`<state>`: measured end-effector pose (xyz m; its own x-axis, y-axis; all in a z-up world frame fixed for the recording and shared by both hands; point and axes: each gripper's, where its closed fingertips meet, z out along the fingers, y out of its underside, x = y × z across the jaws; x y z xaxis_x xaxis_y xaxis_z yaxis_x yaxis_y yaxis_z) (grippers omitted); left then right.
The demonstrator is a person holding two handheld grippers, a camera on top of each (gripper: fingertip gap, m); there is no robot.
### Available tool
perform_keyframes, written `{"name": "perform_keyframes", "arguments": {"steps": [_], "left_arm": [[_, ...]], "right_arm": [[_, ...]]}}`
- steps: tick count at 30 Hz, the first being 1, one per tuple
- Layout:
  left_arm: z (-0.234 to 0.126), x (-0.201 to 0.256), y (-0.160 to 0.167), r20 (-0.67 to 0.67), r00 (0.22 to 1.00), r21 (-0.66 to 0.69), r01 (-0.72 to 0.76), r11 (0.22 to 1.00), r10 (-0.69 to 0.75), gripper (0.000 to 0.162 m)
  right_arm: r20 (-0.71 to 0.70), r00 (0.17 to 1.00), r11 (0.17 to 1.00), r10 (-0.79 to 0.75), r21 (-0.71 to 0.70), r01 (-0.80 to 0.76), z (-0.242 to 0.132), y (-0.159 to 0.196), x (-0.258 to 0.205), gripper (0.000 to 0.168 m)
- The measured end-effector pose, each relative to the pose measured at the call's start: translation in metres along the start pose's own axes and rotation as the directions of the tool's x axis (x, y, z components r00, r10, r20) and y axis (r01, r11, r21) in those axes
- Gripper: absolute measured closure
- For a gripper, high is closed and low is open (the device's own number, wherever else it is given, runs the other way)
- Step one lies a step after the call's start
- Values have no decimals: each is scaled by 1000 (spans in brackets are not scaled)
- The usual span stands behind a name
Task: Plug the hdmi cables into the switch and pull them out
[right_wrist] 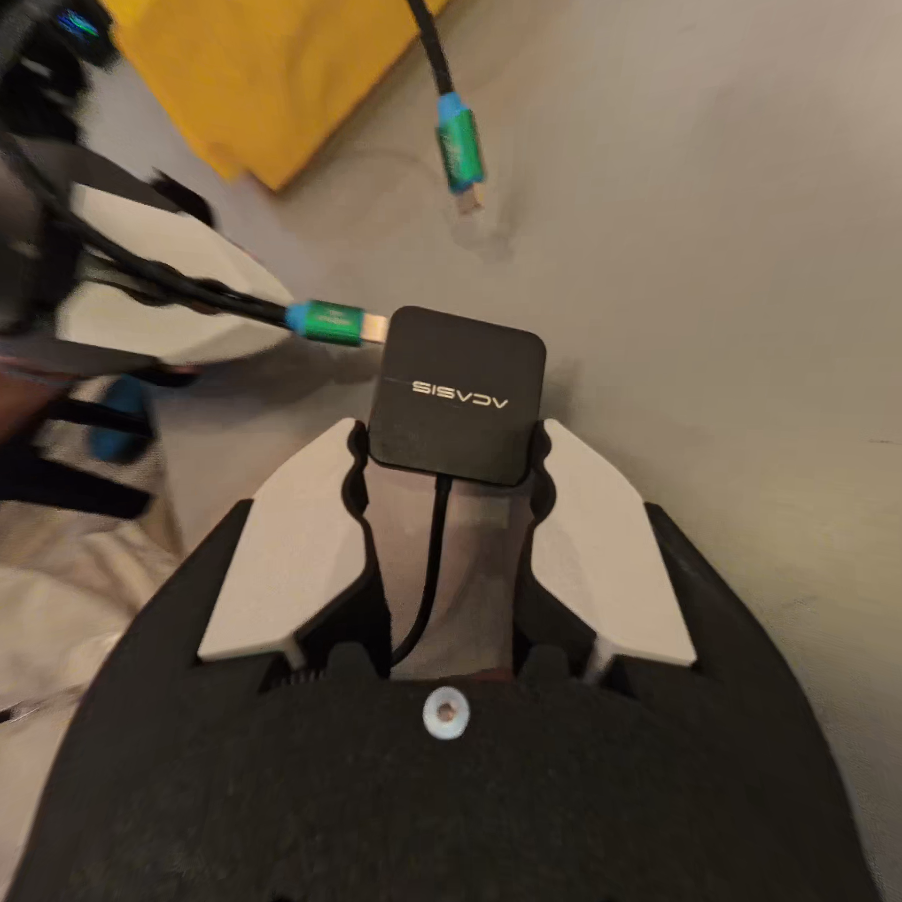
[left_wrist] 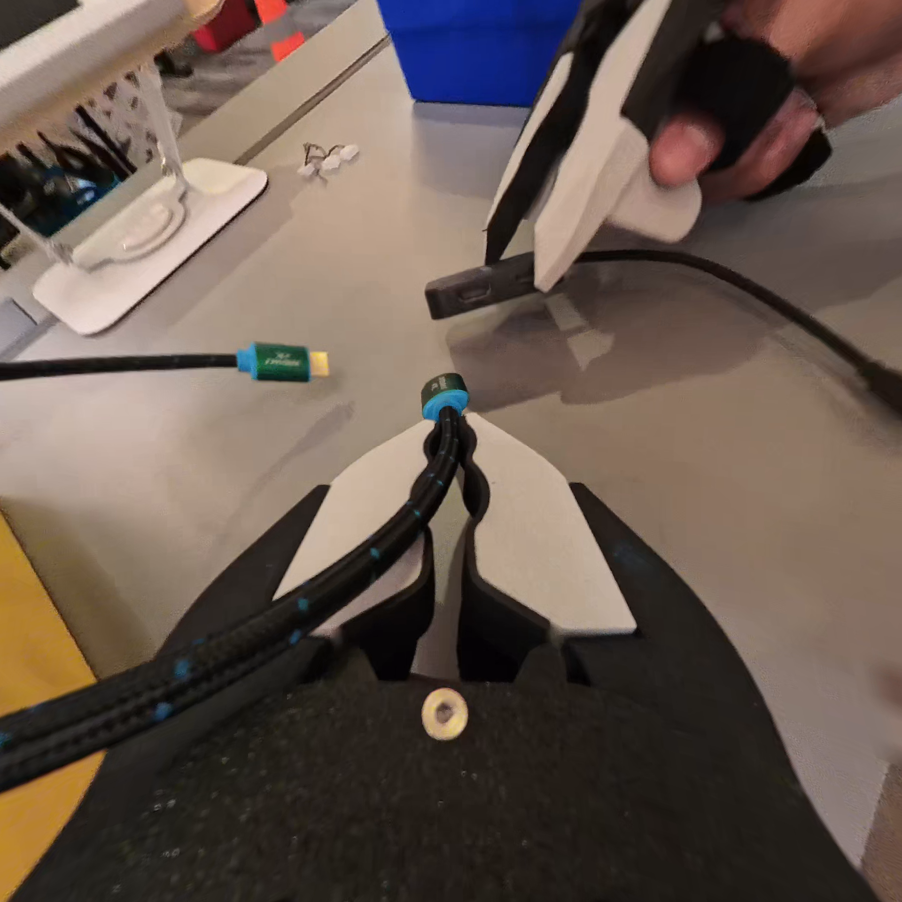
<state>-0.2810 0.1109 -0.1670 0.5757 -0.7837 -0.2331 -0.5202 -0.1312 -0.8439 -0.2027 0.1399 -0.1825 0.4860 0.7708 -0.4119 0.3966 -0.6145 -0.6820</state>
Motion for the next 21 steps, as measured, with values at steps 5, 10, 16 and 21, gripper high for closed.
{"name": "perform_keyframes", "arguments": {"steps": [5,10,16,21], "left_arm": [[-11,21,-7,-135,988,73,-63,995,73,157],[-17,32,-12,-177,974,92,-129,987,144,157],[-18,41,5,-187,962,33,-197,980,200,156],[-20,36,8,-168,974,19,-147,989,148,156]], "right_arm": [[300,953,998,48,20,-57,-9,-9,-40,104],[449,892,998,-48,-22,65,-4,-4,-72,104],[261,956,984,-131,-84,158,19,1,-36,104],[202,946,950,-254,-130,283,28,12,-35,104]]}}
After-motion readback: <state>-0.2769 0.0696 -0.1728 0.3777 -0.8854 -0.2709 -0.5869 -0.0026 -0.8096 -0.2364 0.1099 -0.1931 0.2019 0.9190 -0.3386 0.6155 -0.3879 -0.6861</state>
